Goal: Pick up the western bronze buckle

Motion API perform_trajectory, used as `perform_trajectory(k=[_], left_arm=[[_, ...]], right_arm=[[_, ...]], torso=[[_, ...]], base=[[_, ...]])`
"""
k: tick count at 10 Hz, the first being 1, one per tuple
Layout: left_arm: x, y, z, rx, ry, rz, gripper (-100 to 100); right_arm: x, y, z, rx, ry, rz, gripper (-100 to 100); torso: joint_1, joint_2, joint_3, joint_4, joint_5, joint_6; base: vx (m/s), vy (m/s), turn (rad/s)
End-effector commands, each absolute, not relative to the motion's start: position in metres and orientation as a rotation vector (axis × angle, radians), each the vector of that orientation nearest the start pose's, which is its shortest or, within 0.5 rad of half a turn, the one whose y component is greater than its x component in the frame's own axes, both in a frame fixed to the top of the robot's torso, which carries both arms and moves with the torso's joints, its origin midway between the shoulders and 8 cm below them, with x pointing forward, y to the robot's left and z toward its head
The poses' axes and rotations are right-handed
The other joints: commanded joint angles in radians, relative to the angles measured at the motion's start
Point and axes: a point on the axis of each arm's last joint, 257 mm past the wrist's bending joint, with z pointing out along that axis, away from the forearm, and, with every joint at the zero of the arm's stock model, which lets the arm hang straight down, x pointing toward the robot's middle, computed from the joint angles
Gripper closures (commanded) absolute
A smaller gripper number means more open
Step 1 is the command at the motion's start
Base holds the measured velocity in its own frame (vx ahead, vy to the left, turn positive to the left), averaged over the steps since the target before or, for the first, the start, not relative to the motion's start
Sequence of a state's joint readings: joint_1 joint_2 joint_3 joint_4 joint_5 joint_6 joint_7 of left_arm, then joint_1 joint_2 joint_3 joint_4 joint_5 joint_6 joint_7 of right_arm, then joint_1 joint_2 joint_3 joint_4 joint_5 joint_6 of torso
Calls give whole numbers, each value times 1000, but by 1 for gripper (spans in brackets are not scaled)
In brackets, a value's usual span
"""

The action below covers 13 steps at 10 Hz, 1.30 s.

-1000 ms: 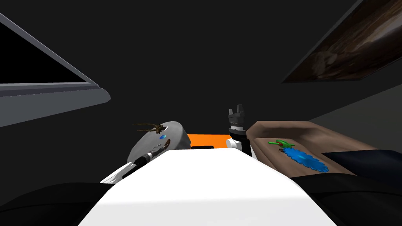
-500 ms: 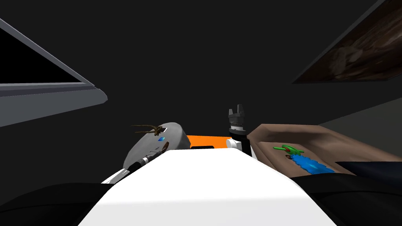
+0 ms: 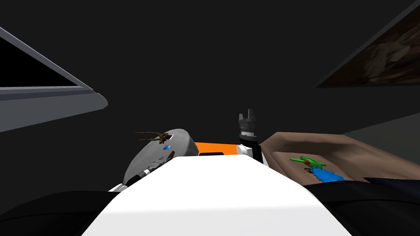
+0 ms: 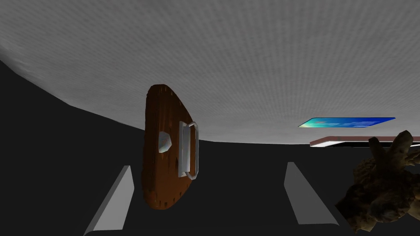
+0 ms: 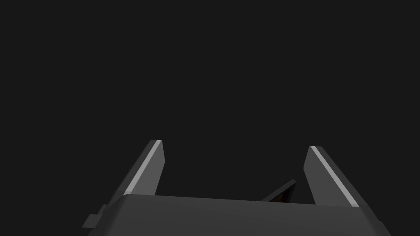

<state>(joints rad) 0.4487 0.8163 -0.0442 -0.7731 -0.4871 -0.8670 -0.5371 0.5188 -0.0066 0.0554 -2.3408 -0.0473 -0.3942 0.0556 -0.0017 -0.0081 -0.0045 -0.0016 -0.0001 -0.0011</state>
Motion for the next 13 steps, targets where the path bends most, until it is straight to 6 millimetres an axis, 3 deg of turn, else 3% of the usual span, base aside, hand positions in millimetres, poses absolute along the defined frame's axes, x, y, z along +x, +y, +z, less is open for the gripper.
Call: perform_trajectory(k=[1, 4, 6, 13], left_arm=[[166, 540, -457, 182, 2260, -134, -100], [139, 545, -460, 177, 2271, -142, -100], [134, 542, -457, 204, 2250, -143, -100], [88, 535, -453, 194, 2237, -179, -100]], right_arm=[[350, -268, 25, 718, 651, 1319, 0], [350, -268, 25, 718, 651, 1319, 0], [350, -268, 25, 718, 651, 1319, 0], [350, -268, 25, 718, 651, 1319, 0]], torso=[[0, 0, 0, 0, 0, 0], [1, 0, 0, 0, 0, 0], [1, 2, 1, 0, 0, 1], [1, 1, 1, 0, 0, 0]], base=[[116, -31, 54], [89, -17, 31], [65, -19, 40], [90, -26, 36]])
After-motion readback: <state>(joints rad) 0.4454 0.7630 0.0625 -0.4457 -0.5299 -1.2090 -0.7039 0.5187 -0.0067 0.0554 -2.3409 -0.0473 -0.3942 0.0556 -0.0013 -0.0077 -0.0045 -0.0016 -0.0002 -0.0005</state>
